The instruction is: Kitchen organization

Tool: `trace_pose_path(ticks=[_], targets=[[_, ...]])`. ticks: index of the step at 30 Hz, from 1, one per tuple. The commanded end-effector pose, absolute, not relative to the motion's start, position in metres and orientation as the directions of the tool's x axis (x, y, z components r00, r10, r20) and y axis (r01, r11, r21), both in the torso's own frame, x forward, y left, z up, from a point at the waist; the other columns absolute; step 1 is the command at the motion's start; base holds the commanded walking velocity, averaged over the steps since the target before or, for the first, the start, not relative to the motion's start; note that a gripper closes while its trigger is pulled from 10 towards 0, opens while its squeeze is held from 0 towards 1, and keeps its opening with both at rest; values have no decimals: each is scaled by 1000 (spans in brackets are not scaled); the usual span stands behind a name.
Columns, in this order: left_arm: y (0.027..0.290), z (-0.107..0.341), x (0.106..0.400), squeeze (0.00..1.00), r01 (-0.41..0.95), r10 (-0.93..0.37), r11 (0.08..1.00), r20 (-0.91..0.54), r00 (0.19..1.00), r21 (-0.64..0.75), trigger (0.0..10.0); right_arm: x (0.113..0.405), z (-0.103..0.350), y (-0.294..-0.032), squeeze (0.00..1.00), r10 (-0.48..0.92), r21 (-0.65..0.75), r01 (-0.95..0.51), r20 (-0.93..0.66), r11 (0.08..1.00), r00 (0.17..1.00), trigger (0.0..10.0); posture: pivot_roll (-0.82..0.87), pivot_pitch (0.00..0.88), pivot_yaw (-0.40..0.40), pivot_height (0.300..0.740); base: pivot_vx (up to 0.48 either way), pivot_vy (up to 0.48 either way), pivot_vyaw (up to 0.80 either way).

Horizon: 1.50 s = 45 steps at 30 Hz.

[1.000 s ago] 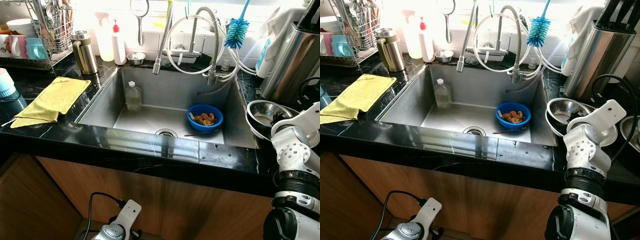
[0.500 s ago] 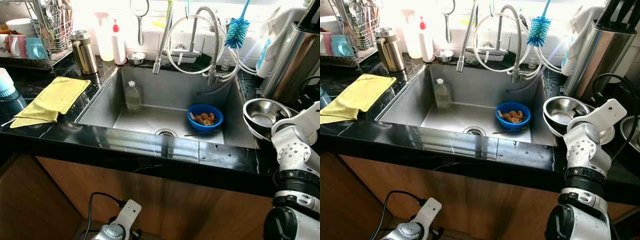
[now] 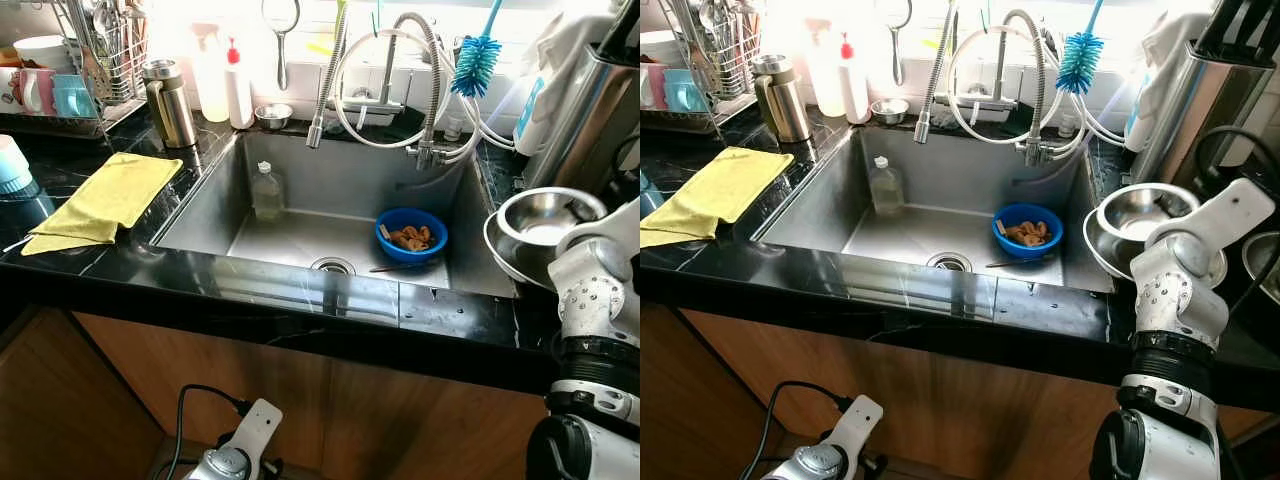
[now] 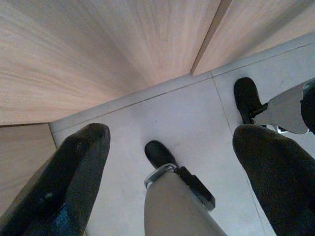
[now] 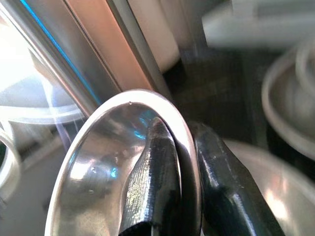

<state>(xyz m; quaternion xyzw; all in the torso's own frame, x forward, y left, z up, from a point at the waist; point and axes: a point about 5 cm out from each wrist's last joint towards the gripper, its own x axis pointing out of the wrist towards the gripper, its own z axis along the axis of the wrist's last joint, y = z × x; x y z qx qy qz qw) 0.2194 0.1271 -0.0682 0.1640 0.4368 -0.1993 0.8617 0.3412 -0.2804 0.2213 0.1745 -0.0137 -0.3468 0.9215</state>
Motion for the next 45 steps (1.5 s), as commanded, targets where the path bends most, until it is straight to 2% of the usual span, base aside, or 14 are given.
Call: trace_pose_path(ticks=[1, 2, 4, 5, 6, 7, 8, 10, 11, 14, 20, 31, 38, 45], targets=[[127, -67, 222, 0, 487, -202, 866, -815, 543, 110, 10000, 339, 244, -274, 0, -645, 297, 614, 10, 732, 764, 0, 21, 6, -50, 736, 0, 0, 0], [127, -67, 222, 0, 487, -202, 866, -815, 543, 110, 10000, 339, 244, -274, 0, -645, 297, 614, 10, 732, 764, 0, 21, 6, -50, 736, 0, 0, 0], [127, -67, 222, 0, 488, -204, 866, -814, 544, 109, 10000, 339, 252, -267, 0, -629, 278, 593, 59, 756, 775, 745, 25, 5, -52, 736, 0, 0, 0], [127, -67, 222, 0, 487, -204, 866, -814, 545, 109, 10000, 340, 254, -264, 0, -614, 257, 580, 74, 773, 786, 5765, 25, 5, -52, 736, 0, 0, 0], [127, -67, 222, 0, 487, -204, 866, -814, 545, 109, 10000, 340, 254, -264, 0, -614, 257, 580, 74, 773, 786, 5765, 25, 5, -52, 736, 0, 0, 0], [127, -67, 222, 0, 486, -204, 867, -813, 546, 109, 10000, 343, 258, -256, 0, -570, 234, 536, 106, 811, 815, 10000, 26, 5, -54, 736, 0, 0, 0], [127, -66, 222, 0, 484, -202, 868, -812, 548, 111, 10000, 348, 260, -241, 0, -465, 237, 427, 135, 873, 875, 10000, 27, 6, -54, 736, 0, 0, 0], [127, -66, 222, 0, 484, -202, 868, -812, 548, 111, 10000, 349, 260, -235, 0, -427, 239, 388, 144, 890, 893, 10000, 27, 6, -54, 736, 0, 0, 0], [127, -66, 222, 0, 483, -201, 869, -811, 549, 112, 10000, 353, 256, -220, 0, -312, 204, 281, 140, 938, 940, 10000, 27, 4, -54, 736, 0, 0, 0], [127, -67, 222, 0, 483, -201, 869, -811, 549, 112, 10000, 356, 244, -198, 0, -166, 67, 161, 89, 985, 982, 10000, 30, 2, -55, 736, 0, 0, 0], [125, -67, 222, 0, 488, -205, 866, -811, 547, 110, 10000, 357, 230, -189, 0, -80, 0, 80, 16, 997, 997, 10000, 27, 0, -53, 736, 0, 0, 0], [122, -67, 221, 0, 497, -215, 862, -811, 544, 105, 10000, 356, 181, -203, 0, -80, -112, 63, -158, 992, 984, 10000, 30, 0, -54, 736, 0, 0, 0], [121, -66, 222, 0, 496, -217, 862, -809, 546, 103, 10000, 357, 168, -203, 0, -22, -125, -2, -193, 992, 981, 10000, 33, 0, -58, 736, 0, 0, 0], [122, -65, 224, 0, 484, -214, 869, -805, 554, 102, 10000, 357, 167, -220, 0, -109, -171, 75, -197, 982, 974, 10000, 31, 0, -60, 736, 0, 0, 0]])
